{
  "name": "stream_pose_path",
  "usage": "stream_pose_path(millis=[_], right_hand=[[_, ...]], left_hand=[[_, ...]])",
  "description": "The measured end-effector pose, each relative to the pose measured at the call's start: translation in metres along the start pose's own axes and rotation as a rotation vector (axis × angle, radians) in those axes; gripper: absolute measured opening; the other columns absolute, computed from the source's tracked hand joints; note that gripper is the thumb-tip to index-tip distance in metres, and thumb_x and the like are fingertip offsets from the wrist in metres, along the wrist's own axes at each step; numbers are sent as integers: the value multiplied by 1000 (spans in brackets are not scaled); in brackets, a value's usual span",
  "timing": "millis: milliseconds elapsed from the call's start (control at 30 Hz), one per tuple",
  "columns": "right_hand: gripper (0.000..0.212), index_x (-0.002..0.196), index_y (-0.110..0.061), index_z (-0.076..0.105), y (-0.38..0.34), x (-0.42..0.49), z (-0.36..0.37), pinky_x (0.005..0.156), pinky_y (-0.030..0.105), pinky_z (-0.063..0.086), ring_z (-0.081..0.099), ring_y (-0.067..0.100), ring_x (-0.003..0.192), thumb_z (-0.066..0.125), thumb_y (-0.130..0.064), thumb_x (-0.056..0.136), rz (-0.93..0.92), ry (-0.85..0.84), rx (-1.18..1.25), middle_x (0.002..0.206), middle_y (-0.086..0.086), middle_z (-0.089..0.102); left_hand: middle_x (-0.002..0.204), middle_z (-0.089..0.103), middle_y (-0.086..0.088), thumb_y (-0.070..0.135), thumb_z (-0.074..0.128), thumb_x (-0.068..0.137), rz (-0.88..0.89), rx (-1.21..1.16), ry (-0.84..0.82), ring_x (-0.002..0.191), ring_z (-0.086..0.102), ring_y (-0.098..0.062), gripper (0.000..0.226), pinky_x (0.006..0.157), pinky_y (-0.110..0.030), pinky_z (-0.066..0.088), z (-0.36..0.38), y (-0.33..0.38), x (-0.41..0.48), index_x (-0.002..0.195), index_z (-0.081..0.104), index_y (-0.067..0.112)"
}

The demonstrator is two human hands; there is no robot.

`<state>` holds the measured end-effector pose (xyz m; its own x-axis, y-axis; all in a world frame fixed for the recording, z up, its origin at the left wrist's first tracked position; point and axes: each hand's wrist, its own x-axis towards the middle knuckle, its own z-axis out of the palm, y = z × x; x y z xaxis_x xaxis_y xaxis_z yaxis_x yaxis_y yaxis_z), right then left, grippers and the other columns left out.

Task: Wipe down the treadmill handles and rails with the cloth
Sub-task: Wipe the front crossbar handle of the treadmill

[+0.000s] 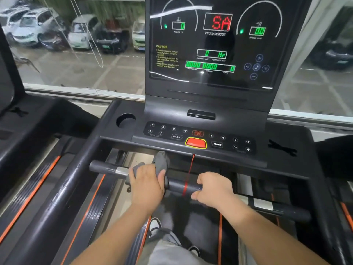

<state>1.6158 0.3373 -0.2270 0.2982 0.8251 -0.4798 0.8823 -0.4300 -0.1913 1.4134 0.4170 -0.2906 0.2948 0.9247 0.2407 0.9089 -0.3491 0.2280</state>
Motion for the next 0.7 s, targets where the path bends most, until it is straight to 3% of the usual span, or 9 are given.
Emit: stream_pose_path(millis=[67,133,200,300,333,400,500,567,700], right_hand=[[46,117,-31,67,1,-1,1,92,33,52,61,20,116,73,-54,78,-4,20,0,120,-7,65],[43,110,-30,68,1,-2,1,89,34,53,63,21,111,73,-56,77,-7,36,-11,114,-6,66],[44,109,-30,68,1,-3,1,88,35,54,64,21,108,74,-59,76,-1,36,-21,111,-6,66],[46,118,-31,67,2,-4,1,90,35,53,63,22,110,73,-58,81,2,24,-16,117,-6,65],[47,120,-31,66,2,-4,1,89,35,53,62,21,110,73,-57,82,3,25,-10,117,-6,64],[46,123,-31,66,2,-3,3,88,34,53,62,21,108,72,-56,84,1,30,-8,116,-7,63],[48,126,-32,64,2,-4,4,90,34,52,60,20,113,71,-56,85,8,37,-11,120,-7,62],[50,125,-33,64,3,-4,3,91,34,52,61,19,113,72,-58,82,13,31,-11,122,-9,62],[54,119,-38,66,4,-3,1,86,33,52,64,17,108,77,-64,73,35,15,32,115,-12,66]], left_hand=[[96,63,-8,43,39,99,-43,-48,8,96,61,-35,35,108,-61,36,5,36,-16,100,60,15],[114,63,-3,45,39,100,90,-106,-45,114,58,-28,38,115,-64,30,13,56,-37,115,59,17],[124,61,3,47,41,99,260,-154,-100,124,55,-21,41,121,-61,24,13,40,-36,125,57,21],[117,64,3,49,44,99,468,-66,-130,116,59,-20,40,118,-61,31,6,-12,-6,122,60,20],[108,65,1,49,42,100,407,-37,-113,108,61,-24,38,114,-60,35,3,-29,5,115,61,20],[89,63,-5,48,38,100,110,-7,-68,91,60,-34,37,100,-57,41,-3,-54,24,95,59,18],[88,64,-14,41,49,99,-225,32,19,91,59,-39,33,97,-58,42,-6,-39,22,89,60,11],[95,64,-12,40,48,100,-190,-48,40,98,59,-37,31,105,-60,39,0,6,1,95,61,12],[115,60,1,43,46,99,162,-190,-59,116,55,-25,31,118,-57,28,12,51,-37,117,56,20]])
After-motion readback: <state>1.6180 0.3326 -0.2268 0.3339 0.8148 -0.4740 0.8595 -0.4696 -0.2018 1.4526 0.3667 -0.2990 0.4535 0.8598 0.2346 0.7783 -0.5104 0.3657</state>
